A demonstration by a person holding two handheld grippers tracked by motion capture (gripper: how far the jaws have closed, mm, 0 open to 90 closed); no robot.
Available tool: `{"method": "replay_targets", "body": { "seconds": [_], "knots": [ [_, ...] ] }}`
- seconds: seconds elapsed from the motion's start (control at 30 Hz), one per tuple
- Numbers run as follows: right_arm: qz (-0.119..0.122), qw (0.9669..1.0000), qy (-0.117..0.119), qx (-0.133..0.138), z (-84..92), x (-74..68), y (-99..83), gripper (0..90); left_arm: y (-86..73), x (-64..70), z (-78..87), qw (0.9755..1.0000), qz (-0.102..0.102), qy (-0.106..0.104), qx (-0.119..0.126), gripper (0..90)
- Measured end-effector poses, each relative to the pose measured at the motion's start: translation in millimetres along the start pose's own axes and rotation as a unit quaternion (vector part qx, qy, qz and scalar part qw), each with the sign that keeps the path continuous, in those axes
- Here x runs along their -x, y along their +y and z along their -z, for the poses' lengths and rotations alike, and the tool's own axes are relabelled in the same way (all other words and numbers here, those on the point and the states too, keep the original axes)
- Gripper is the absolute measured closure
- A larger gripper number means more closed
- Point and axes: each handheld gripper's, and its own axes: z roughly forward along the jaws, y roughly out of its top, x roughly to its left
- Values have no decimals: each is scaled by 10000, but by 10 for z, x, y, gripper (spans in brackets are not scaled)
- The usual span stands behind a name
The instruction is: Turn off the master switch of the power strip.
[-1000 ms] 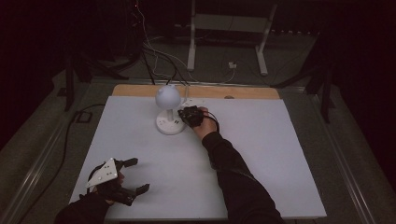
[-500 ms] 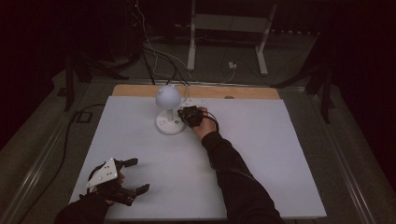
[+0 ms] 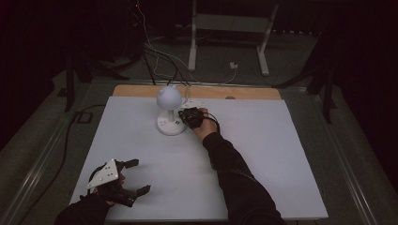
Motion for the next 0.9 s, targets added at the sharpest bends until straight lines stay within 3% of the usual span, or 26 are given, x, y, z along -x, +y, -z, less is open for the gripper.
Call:
{"method": "replay_targets", "body": {
  "seconds": [0.33,0.53,0.6,0.67,0.9],
  "knots": [
    [168,9997,-154,40,-2,-43,-11,900,1,1,0,10000,-3,-4,7,4],
    [26,9999,-107,35,-5,-28,-11,900,2,3,-2,10000,-6,-6,9,4],
    [122,9998,-138,1,-7,-37,0,900,2,4,-1,10000,-4,-7,9,4],
    [39,9999,-132,-11,-9,-35,2,900,2,4,-2,10000,-5,-7,9,4],
    [79,9999,-152,-23,-15,-42,-8,900,3,5,-1,10000,-1,-7,14,4]
  ]
}}
